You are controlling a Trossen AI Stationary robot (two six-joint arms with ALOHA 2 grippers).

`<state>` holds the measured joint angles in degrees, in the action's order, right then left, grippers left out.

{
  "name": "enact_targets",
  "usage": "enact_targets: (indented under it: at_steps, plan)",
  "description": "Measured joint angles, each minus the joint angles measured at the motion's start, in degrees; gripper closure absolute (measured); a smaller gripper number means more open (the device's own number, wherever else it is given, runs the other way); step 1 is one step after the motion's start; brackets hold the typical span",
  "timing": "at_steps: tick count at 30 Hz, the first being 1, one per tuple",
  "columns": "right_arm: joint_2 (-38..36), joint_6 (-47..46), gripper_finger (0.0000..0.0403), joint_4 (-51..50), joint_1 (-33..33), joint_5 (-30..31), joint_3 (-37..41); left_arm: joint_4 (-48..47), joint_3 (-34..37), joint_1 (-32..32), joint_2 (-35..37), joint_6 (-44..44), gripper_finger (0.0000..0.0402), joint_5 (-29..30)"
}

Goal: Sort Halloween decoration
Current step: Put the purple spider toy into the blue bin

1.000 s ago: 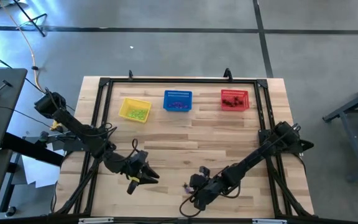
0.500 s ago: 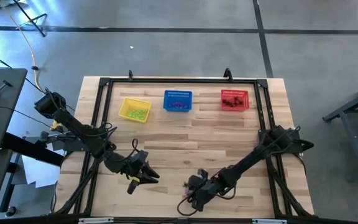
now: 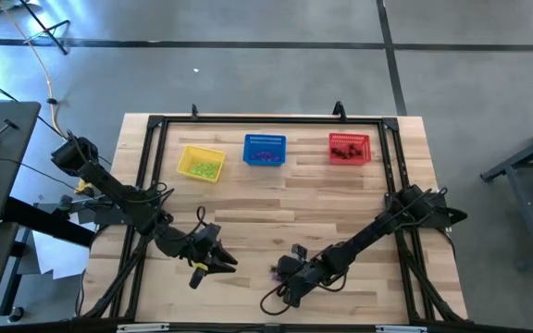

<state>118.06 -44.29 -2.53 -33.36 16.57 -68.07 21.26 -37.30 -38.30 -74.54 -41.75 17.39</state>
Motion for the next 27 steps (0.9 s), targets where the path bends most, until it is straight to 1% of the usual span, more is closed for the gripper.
enact_targets:
  at_steps: [2, 4, 14, 20, 23, 27]
  plan:
    - [0.0, 0.58, 0.0368, -0.33, 0.03, 0.13, 0.0, 0.0, 0.0, 0.0, 0.0, -0.01, 0.0307, 0.0]
    - [0.0, 0.88, 0.0393, -0.55, 0.08, 0.1, 0.0, 0.0, 0.0, 0.02, 0.0, -0.01, 0.0307, 0.0]
    - [-0.08, 0.75, 0.0402, -0.57, 0.11, -2.27, 0.02, 0.0, -0.02, 0.02, 0.0, -0.21, 0.0307, 0.0]
    - [-1.97, 1.86, 0.0402, -1.72, 0.02, -3.96, 0.28, 0.03, -0.02, 0.01, 0.0, -0.67, 0.0307, -0.02]
    - [-4.27, 2.76, 0.0403, -1.79, -0.05, -3.42, 0.28, 0.02, -0.02, 0.0, 0.0, -1.17, 0.0307, -0.02]
    - [-7.55, 4.41, 0.0403, -2.24, 0.03, -1.17, 0.26, 0.02, -0.02, -0.01, 0.0, -1.19, 0.0307, -0.02]
